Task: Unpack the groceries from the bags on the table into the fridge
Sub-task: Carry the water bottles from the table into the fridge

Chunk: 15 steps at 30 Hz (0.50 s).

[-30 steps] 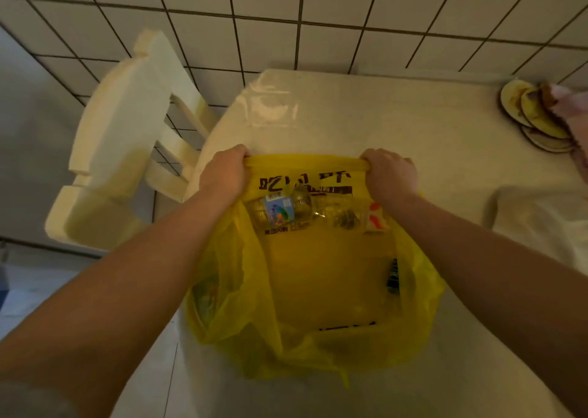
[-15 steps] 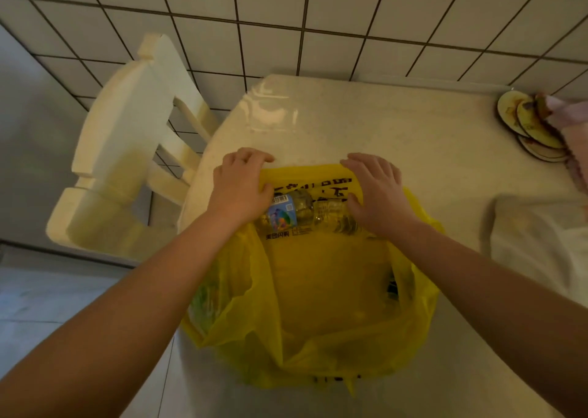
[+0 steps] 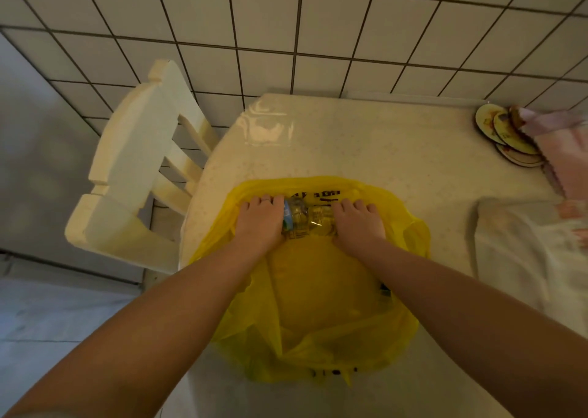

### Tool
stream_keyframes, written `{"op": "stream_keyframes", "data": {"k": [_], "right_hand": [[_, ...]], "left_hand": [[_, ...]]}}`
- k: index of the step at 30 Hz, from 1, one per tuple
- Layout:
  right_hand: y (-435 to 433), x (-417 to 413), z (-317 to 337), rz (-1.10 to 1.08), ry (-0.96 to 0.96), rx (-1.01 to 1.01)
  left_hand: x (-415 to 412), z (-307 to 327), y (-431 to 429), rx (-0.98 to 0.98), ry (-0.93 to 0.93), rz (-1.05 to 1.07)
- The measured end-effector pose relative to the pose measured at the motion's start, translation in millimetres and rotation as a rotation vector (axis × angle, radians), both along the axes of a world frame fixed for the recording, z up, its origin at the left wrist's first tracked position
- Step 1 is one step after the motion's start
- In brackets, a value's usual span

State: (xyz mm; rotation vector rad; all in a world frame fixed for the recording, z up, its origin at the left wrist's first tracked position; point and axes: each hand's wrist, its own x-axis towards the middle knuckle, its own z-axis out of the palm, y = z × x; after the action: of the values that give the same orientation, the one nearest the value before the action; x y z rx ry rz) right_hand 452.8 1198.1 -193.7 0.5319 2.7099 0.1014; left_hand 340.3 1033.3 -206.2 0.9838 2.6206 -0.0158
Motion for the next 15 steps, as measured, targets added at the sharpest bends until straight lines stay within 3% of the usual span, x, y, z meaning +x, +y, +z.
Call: {"op": "stream_keyframes", "data": {"k": [5, 10, 15], "right_hand": [[4, 1, 2, 0.023, 0.022, -0.021], [8, 18, 30, 0.010, 0.177, -0.015], [3, 47, 80, -0.153, 0.437, -0.203]], "left_hand": [[-6, -4, -2, 0.116, -0.039, 0.056], [2, 14, -15, 0.445, -0.064, 0.153], [27, 58, -28, 0.868, -0.150, 0.251]]}}
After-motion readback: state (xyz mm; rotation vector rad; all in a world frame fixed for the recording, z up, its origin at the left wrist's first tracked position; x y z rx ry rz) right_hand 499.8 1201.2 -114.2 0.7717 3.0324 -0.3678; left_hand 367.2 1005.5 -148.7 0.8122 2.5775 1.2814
